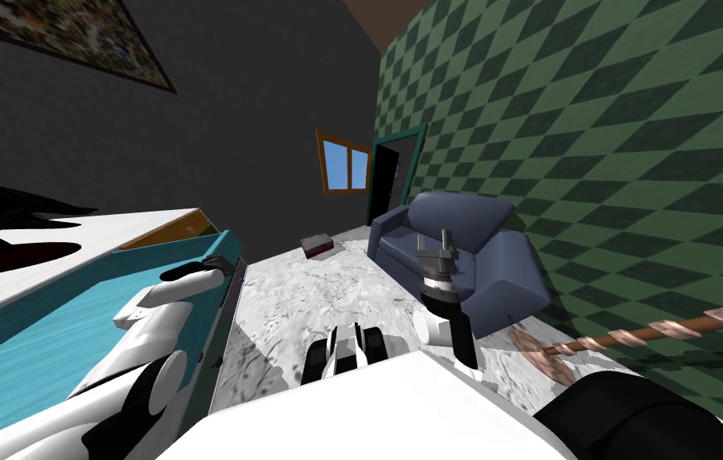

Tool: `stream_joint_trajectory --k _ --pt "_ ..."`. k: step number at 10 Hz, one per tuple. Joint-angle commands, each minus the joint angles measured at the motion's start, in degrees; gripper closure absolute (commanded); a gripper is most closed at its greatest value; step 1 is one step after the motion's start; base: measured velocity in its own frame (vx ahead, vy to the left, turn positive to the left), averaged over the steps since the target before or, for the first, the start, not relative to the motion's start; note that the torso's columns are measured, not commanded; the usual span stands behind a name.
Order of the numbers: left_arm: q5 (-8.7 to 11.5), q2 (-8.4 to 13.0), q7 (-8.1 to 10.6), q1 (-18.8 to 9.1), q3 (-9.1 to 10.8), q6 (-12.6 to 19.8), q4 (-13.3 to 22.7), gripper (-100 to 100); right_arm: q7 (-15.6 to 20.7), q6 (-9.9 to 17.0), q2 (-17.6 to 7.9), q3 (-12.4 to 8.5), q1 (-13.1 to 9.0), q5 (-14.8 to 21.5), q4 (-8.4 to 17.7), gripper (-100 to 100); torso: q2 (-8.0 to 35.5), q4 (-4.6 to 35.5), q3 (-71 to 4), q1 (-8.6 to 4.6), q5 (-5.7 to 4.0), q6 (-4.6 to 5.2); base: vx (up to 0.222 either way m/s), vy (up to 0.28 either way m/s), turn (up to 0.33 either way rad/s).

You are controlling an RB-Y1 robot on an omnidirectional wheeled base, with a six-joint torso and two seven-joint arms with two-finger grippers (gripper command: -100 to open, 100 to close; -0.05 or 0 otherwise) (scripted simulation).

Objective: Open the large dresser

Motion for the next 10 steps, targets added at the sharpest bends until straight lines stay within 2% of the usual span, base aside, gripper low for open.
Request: stream_joint_trajectory --k 1,3,4,5,10 --pt "0.12 1.63 0.23 -1.15 0.35 2.93 -1.06 -100 0.00 0.00 0.00 0.00 0.00 0.00 0.00 0 -0.16 -0.06 -0.10 -0.22 -0.05 0.05 -0.035 0.018 -0.012" --pt "0.27 2.43 0.35 -1.66 0.50 4.58 -1.80 -100 0.00 0.00 0.00 0.00 0.00 0.00 0.00 0 -0.46 -0.19 -0.29 -0.45 -0.07 0.15 -0.022 -0.003 -0.019" --pt "0.27 2.27 0.25 -1.61 0.42 3.90 -1.38 -100 0.00 0.00 0.01 0.00 0.01 0.00 0.00 0 -0.48 -0.20 -0.30 -0.45 -0.07 0.17 -0.008 -0.005 -0.004" --pt "0.25 2.29 0.29 -1.62 0.44 4.14 -1.49 0 0.00 0.00 0.00 0.00 0.01 0.00 -0.01 0 -0.47 -0.19 -0.29 -0.37 -0.04 0.16 0.000 0.000 0.000" --pt "0.25 2.28 0.29 -1.62 0.44 4.12 -1.48 0 0.00 0.00 0.00 0.00 0.01 0.00 0.00 0 -0.36 -0.15 -0.22 -0.35 -0.03 0.16 0.000 0.000 0.000"
